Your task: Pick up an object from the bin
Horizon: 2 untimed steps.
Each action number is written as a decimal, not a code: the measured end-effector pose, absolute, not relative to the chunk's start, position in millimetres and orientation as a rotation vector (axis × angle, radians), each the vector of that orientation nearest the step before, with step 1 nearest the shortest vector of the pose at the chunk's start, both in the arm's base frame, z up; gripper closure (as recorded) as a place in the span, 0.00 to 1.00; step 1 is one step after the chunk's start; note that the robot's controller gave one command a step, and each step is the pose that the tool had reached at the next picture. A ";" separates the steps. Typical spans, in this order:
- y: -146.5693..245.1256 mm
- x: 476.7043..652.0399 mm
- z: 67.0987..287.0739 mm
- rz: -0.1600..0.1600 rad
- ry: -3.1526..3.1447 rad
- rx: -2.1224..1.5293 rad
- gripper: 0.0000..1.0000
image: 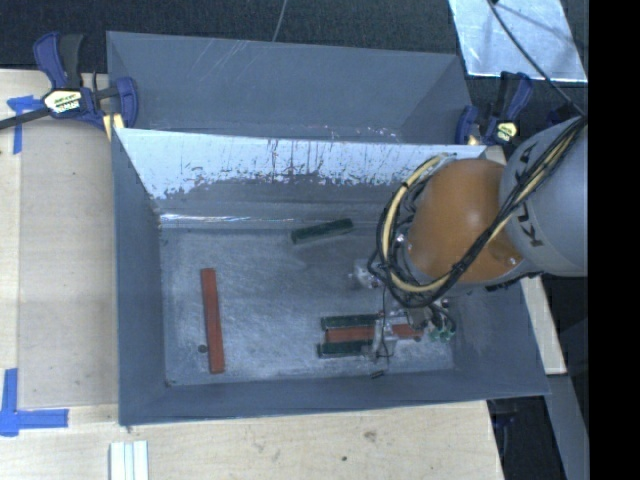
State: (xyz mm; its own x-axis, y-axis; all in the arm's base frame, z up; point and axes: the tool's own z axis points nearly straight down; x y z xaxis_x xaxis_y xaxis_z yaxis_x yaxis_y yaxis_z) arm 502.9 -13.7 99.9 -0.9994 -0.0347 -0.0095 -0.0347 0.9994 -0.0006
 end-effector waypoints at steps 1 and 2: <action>12.2 496.5 72.9 0.001 3.139 0.074 1.00; 12.2 496.6 72.9 0.001 3.139 0.073 1.00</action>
Offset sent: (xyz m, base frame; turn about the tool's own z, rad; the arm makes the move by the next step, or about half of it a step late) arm 0.0000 0.0000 0.0000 0.0000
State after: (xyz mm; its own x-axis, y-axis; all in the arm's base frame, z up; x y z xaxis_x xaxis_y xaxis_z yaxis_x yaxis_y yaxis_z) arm 496.6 12.2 72.9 -0.9989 0.0465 -0.0015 0.0465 0.9989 0.0007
